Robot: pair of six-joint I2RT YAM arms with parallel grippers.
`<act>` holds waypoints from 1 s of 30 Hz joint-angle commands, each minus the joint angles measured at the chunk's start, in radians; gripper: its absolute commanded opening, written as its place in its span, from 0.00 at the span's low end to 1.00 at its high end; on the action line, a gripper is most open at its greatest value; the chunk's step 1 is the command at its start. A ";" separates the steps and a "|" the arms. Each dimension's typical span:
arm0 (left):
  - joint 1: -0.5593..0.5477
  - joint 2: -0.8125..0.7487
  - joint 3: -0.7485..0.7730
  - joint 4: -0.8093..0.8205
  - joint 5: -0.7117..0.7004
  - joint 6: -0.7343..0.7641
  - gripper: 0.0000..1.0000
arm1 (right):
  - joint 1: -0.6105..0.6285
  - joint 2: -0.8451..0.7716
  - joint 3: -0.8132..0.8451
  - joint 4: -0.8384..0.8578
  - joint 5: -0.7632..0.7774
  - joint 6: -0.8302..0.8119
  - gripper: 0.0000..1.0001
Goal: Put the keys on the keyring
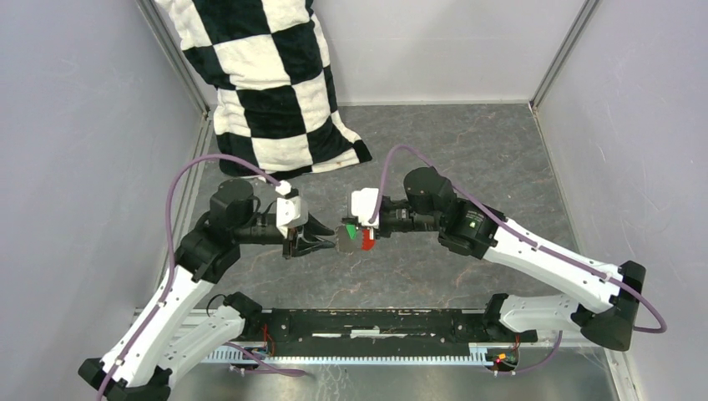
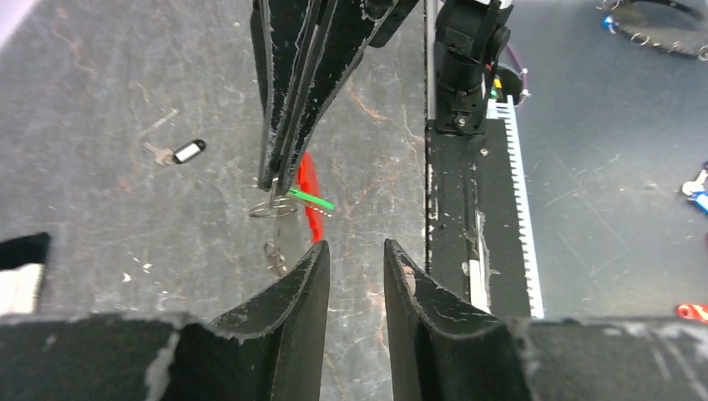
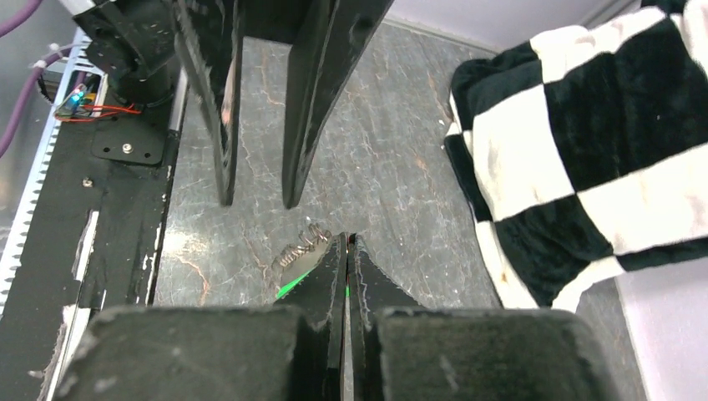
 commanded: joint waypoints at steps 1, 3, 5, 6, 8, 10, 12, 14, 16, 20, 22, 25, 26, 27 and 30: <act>-0.003 0.060 -0.013 0.039 -0.017 -0.126 0.37 | 0.002 0.037 0.087 0.002 0.091 0.077 0.01; -0.003 0.084 -0.009 0.039 -0.063 -0.131 0.37 | 0.008 0.052 0.096 -0.004 0.111 0.087 0.01; -0.003 0.105 -0.005 0.041 -0.099 -0.133 0.38 | 0.014 0.060 0.094 0.002 0.126 0.093 0.01; -0.003 0.111 -0.004 0.041 -0.102 -0.129 0.38 | 0.017 0.065 0.097 0.001 0.129 0.094 0.00; -0.003 0.118 -0.009 0.055 -0.111 -0.140 0.39 | 0.019 0.072 0.102 0.001 0.134 0.095 0.01; -0.003 0.124 -0.013 0.065 -0.116 -0.139 0.39 | 0.023 0.079 0.107 0.000 0.142 0.098 0.01; -0.003 0.124 -0.021 0.075 -0.114 -0.130 0.40 | 0.024 0.087 0.114 -0.001 0.145 0.104 0.01; -0.003 0.124 -0.031 0.085 -0.115 -0.118 0.40 | 0.024 0.095 0.123 -0.001 0.145 0.115 0.01; -0.004 0.125 -0.041 0.085 -0.118 -0.093 0.40 | 0.024 0.101 0.130 -0.001 0.147 0.125 0.01; -0.004 0.103 -0.077 0.072 -0.129 -0.030 0.41 | 0.028 0.097 0.127 0.006 0.150 0.136 0.01; -0.004 0.092 -0.090 0.071 -0.128 -0.022 0.43 | 0.027 0.093 0.127 0.008 0.142 0.142 0.01; -0.004 0.091 -0.093 0.080 -0.121 -0.029 0.45 | 0.027 0.088 0.121 0.020 0.119 0.152 0.01; -0.004 0.093 -0.091 0.088 -0.117 -0.038 0.46 | 0.028 0.084 0.119 0.025 0.103 0.152 0.01; -0.004 0.092 -0.089 0.099 -0.114 -0.053 0.47 | 0.027 0.079 0.114 0.033 0.093 0.152 0.00; -0.004 0.081 -0.068 0.114 -0.089 -0.066 0.52 | 0.027 0.049 0.085 0.062 0.062 0.152 0.00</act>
